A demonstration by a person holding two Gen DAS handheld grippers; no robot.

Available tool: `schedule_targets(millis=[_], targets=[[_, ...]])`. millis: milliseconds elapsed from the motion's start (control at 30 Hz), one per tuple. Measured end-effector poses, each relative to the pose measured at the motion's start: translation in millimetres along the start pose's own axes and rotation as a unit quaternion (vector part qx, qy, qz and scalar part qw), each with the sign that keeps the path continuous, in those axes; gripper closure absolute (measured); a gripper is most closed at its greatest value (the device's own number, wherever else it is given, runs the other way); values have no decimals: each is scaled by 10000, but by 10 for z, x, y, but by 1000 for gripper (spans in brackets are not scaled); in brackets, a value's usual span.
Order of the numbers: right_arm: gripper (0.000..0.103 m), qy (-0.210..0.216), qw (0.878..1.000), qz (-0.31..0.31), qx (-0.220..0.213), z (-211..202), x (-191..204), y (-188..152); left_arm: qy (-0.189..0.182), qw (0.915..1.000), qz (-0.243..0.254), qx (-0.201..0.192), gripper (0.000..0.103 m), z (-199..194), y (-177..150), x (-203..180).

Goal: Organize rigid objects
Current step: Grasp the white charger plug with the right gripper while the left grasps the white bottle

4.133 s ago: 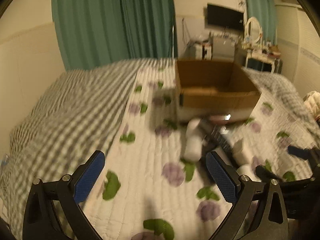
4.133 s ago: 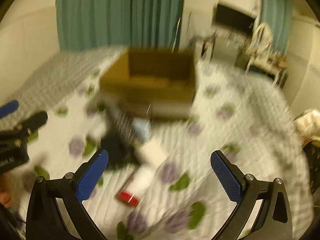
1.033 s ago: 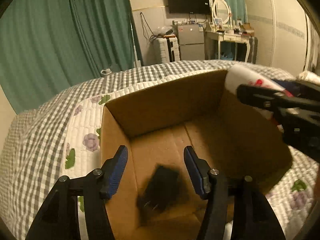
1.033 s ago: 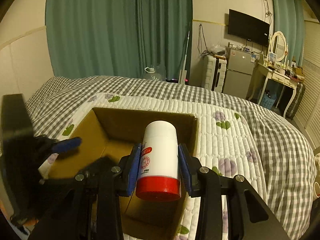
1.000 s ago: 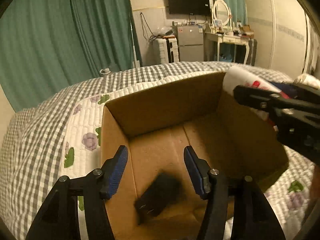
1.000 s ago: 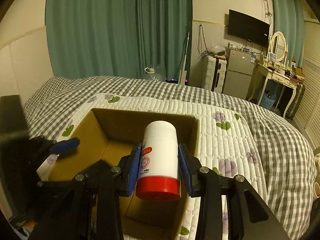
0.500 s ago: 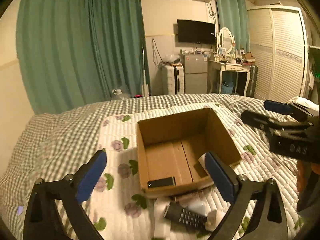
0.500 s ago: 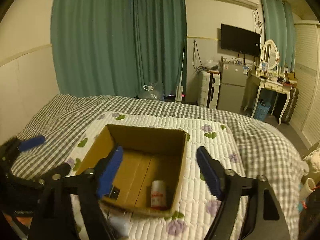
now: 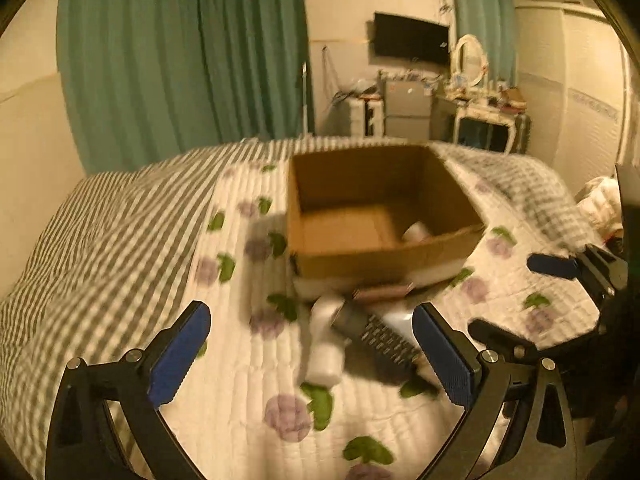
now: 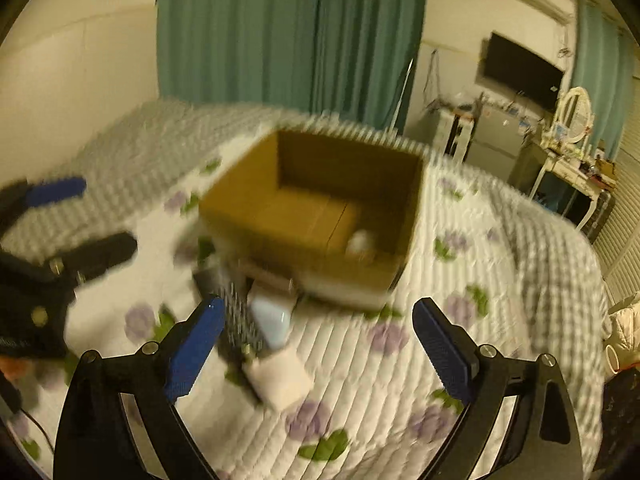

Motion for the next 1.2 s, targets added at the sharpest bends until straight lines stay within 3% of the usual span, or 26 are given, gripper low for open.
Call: schedule_targets(millis=[133,267,400,467,600,833,967,1033,1167,1200], targets=[[8,-58,9979,-108,639,427,67,-320,97,9995,2,308,0,272,-220,32],[14,111,9942,-13,1073,701,77,-405,113,9975,-65,688,0,522,-375,47],[18,523,9889,9,1389,910,135,-439,122,9951,-198,956,0,651,-448,92],[26,661,9865,-66,1498,985,191,-468,185,9937,-271,1068,0,695,-464,112],[47,1059,9841,154,1415,1079,164,-446,172,9921,-347,1190,0,717,-492,137],[51,636,9953,299,668,654,101,-383,276,9904,-216,1336,0,830,-445,45],[51,495,9956,615,508,531,-44,-353,486,9878,-222,1463,3,1033,-371,23],[51,461,9947,753,524,535,-108,-348,451,9870,-277,1521,15,1125,-329,10],[52,504,9933,862,582,572,-162,-309,271,9853,-198,1672,28,1317,-288,-64],[52,507,9931,863,615,602,-171,-302,188,9852,-178,1693,38,1352,-286,-87]])
Point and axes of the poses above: each gripper's, at about its wrist camera, not at the fingertips, and z roughly the way its jaws point, x to its left, y to its top, the point moved 1 cm from there along z, roughly the way its jaws point, and after that the axes turned 2 degrees about x, right-handed, at the moved point
